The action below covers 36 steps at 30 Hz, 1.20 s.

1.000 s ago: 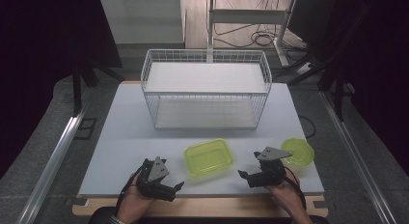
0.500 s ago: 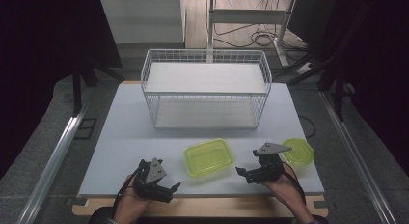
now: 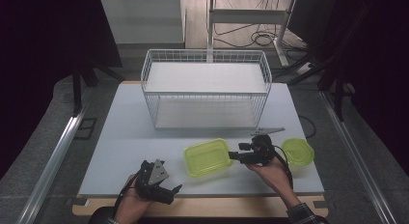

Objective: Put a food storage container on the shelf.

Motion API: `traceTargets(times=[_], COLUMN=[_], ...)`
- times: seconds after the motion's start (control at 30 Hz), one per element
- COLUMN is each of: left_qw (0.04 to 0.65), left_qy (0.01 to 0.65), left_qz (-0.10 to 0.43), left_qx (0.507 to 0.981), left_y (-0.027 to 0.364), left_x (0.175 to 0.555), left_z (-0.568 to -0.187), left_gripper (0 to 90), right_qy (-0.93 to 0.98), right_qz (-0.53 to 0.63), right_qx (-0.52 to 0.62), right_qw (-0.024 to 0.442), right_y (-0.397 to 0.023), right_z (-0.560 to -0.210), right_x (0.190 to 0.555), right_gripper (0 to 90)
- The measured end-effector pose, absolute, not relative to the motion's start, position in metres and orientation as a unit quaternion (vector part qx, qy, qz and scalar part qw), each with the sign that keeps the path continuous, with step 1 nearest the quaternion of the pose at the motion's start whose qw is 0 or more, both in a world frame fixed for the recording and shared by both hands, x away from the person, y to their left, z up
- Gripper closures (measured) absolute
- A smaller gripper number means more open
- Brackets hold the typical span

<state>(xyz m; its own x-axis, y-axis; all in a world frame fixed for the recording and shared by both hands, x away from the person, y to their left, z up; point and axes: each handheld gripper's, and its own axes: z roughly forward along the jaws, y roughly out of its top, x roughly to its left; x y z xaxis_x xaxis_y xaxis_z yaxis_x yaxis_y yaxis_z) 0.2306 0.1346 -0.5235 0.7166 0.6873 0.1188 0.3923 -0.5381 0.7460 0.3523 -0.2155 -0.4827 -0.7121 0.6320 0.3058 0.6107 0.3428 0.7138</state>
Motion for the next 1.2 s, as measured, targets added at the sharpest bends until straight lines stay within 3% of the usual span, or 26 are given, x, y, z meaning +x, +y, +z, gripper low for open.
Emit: traceTargets(times=[0.2,0.5,0.67,0.93,1.2], left_qw=[0.359,0.354,0.352,0.348,0.348], left_qy=[0.317,0.314,0.309,0.303,0.3], left_qz=[0.215,0.22,0.22,0.224,0.226], left_qx=[0.851,0.853,0.855,0.859,0.859], left_y=[0.136,0.137,0.136,0.134,0.134], left_x=[0.229,0.228,0.227,0.226,0.226], left_z=[-0.522,-0.521,-0.521,-0.521,-0.521], left_gripper=[3.5,3.6,3.8,3.9,3.9], right_qy=[0.817,0.799,0.804,0.774,0.773], right_qz=[0.423,0.42,0.409,0.417,0.422], right_qx=[0.39,0.421,0.42,0.442,0.438], right_qw=[-0.021,-0.083,-0.096,-0.179,-0.178], right_y=[-0.207,-0.205,-0.203,-0.209,-0.206], right_z=[-0.488,-0.501,-0.505,-0.507,-0.5], right_x=[0.367,0.387,0.389,0.394,0.388], right_gripper=[45.4,54.0,64.7,78.3,80.0])
